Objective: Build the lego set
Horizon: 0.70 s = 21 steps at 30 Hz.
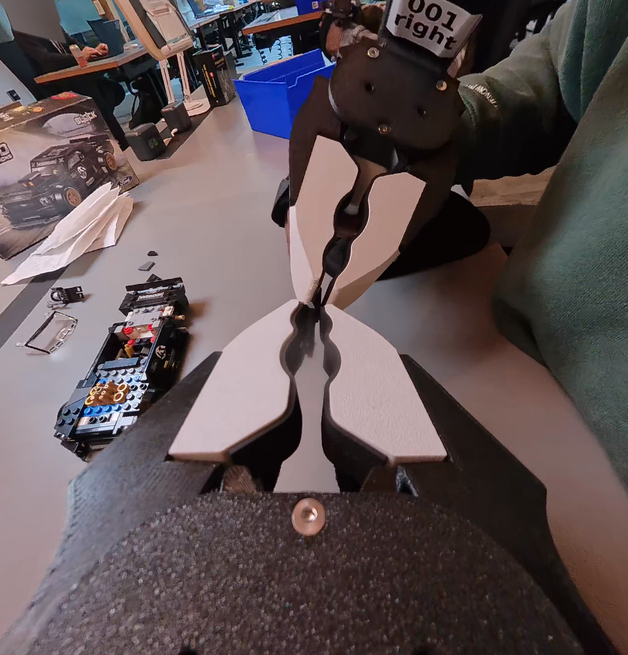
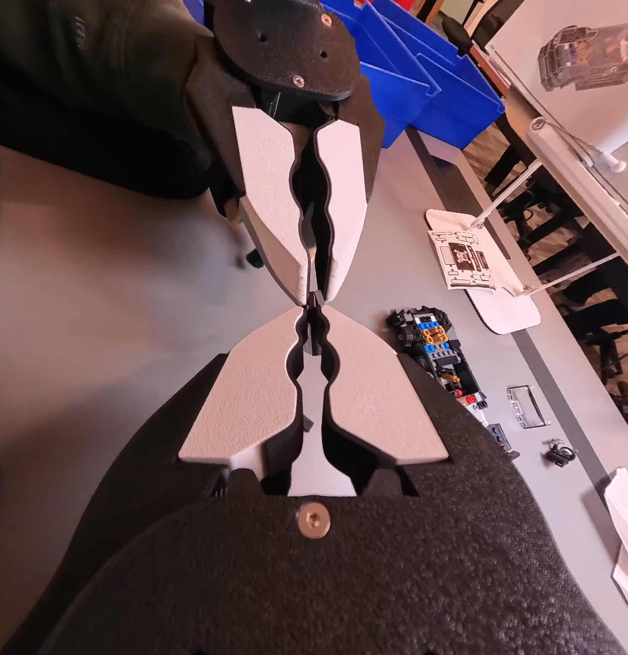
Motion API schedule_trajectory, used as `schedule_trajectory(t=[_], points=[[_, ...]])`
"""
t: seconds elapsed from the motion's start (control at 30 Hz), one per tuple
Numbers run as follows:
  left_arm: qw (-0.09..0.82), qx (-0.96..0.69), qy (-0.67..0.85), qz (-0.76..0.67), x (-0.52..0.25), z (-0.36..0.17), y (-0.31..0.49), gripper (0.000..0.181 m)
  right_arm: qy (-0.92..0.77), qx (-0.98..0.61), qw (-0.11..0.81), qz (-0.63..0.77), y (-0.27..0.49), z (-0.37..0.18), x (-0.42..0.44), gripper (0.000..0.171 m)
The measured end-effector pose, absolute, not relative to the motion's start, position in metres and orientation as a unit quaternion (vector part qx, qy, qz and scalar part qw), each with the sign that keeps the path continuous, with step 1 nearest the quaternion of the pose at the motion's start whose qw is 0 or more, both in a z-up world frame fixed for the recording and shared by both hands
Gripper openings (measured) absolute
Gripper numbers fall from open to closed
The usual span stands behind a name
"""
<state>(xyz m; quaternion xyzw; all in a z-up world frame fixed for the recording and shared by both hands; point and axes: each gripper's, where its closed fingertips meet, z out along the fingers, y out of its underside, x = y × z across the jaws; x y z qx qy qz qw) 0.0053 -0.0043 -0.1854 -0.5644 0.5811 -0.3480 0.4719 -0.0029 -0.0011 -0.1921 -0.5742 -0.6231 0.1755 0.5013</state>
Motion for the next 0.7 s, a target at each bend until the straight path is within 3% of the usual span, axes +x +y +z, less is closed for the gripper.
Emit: schedule_trajectory(t=[0.37, 0.7], points=[[0.464, -0.560, 0.583, -0.362, 0.0049, -0.1856, -0.0066, 0.008, -0.638, -0.572, 0.473, 0.206, -0.0025, -0.1906, -0.0046, 0.013], [0.436, -0.570, 0.576, -0.392, 0.0047, -0.1898, -0.0095, 0.007, -0.663, -0.564, 0.458, 0.180, -0.0051, -0.1946, -0.0049, 0.006]])
